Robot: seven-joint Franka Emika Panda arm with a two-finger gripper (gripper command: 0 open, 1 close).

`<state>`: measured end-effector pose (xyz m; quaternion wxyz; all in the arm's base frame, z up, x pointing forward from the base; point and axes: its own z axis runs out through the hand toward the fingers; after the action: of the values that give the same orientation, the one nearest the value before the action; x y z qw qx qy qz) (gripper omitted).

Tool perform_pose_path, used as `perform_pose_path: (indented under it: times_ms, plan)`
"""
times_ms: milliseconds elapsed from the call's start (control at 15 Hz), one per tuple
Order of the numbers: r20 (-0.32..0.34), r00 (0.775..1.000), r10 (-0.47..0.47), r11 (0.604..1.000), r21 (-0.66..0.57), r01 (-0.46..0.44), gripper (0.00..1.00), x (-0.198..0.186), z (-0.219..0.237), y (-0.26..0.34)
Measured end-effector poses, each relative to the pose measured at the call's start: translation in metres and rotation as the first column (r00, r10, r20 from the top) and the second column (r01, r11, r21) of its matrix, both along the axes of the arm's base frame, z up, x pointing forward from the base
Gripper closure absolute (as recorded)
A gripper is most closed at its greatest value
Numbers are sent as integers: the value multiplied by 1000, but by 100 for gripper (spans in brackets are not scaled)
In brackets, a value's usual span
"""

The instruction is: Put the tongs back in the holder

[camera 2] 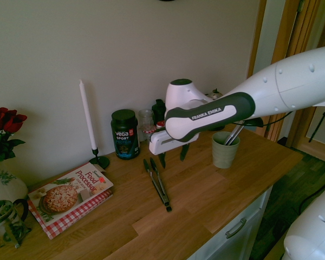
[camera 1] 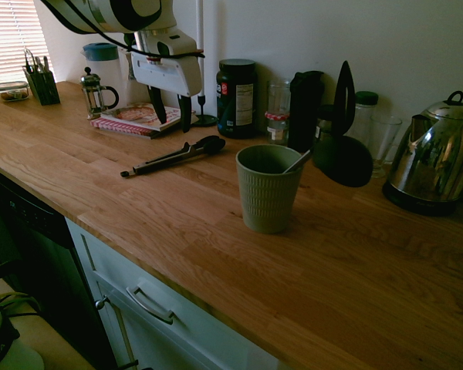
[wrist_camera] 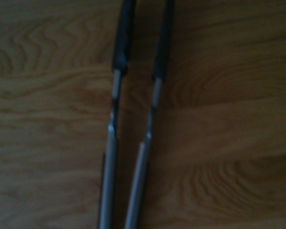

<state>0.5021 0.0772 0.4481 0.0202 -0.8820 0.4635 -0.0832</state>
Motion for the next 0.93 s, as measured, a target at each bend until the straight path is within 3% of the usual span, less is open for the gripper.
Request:
perform_pose_path:
  times_ms: [467,533,933]
  plan:
    - [-8,999,-36,999,-14,36,0,75,-71,55]
    - [-12,999,-38,999,-13,38,100,79,-79,55]
    - [-8,999,-40,999,-14,40,100,85,-94,56]
